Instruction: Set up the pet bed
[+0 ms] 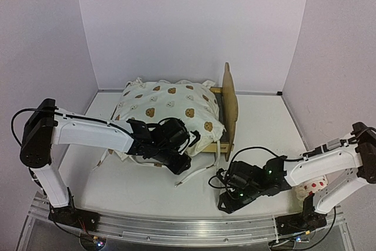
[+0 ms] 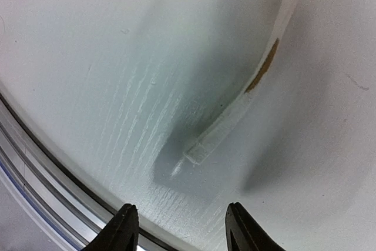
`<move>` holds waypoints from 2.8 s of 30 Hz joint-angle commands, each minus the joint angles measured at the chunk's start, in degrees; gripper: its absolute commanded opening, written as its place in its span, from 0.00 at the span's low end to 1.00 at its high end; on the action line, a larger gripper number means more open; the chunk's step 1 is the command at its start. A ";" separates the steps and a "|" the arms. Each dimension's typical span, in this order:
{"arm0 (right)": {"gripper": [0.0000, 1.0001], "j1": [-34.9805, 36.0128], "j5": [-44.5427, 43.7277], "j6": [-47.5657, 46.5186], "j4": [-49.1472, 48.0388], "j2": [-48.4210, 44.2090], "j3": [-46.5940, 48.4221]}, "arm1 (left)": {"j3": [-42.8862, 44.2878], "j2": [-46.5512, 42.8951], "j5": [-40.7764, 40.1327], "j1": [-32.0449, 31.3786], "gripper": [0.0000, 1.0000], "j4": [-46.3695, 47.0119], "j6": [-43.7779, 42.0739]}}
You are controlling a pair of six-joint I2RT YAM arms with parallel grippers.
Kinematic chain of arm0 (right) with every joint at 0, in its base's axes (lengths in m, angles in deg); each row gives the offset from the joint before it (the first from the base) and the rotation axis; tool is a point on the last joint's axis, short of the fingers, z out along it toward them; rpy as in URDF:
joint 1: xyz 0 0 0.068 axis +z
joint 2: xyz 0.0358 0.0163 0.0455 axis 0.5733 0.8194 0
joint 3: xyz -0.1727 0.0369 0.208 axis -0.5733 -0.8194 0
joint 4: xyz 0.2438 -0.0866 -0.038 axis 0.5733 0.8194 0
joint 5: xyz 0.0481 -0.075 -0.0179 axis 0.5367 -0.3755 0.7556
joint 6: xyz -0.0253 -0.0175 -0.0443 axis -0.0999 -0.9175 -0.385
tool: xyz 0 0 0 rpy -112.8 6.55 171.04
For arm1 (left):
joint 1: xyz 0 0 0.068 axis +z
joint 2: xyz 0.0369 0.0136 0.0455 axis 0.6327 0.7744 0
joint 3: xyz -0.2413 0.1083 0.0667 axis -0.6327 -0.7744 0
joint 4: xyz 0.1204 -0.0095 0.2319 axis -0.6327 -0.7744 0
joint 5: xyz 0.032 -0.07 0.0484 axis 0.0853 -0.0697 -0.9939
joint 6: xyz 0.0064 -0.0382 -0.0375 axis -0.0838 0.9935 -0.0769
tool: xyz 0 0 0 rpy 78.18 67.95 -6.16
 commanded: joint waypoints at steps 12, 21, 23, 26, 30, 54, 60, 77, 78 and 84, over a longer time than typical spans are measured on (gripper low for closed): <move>0.57 0.23 -17.40 -2.66 5.70 -9.42 3.17 | -1.55 5.80 3.15 -2.56 0.47 -2.62 3.67; 0.57 0.23 -18.47 -1.95 6.30 -11.53 0.97 | 0.13 10.24 3.74 -2.81 0.40 -4.41 3.97; 0.56 0.23 -18.86 -1.93 6.51 -12.53 0.45 | 0.30 10.95 3.82 -2.87 0.31 -4.37 3.98; 0.56 0.24 -19.78 -1.77 7.17 -14.46 -0.18 | 1.24 11.87 4.24 -3.11 0.11 -3.65 3.98; 0.56 0.23 -23.02 -1.73 8.97 -17.66 -0.76 | 6.60 13.15 6.03 -5.43 0.01 -3.66 3.86; 0.52 0.15 -35.06 0.51 20.91 -34.75 -4.25 | 31.86 29.12 15.78 -13.16 0.25 -0.76 4.38; 0.52 0.21 -35.06 0.14 20.96 -33.30 -3.46 | 32.10 26.69 13.53 -14.60 0.46 -2.86 4.43; 0.46 -0.85 -28.24 2.46 17.89 -22.73 -3.56 | 24.22 20.75 1.00 -15.09 0.44 -6.02 8.21; 0.46 -0.94 -27.86 2.46 17.37 -22.00 -3.58 | 24.84 21.69 1.22 -15.08 0.43 -6.18 8.09; 0.46 -1.49 -26.46 3.07 15.61 -19.81 -4.53 | 27.14 25.42 2.48 -15.07 0.41 -5.39 7.43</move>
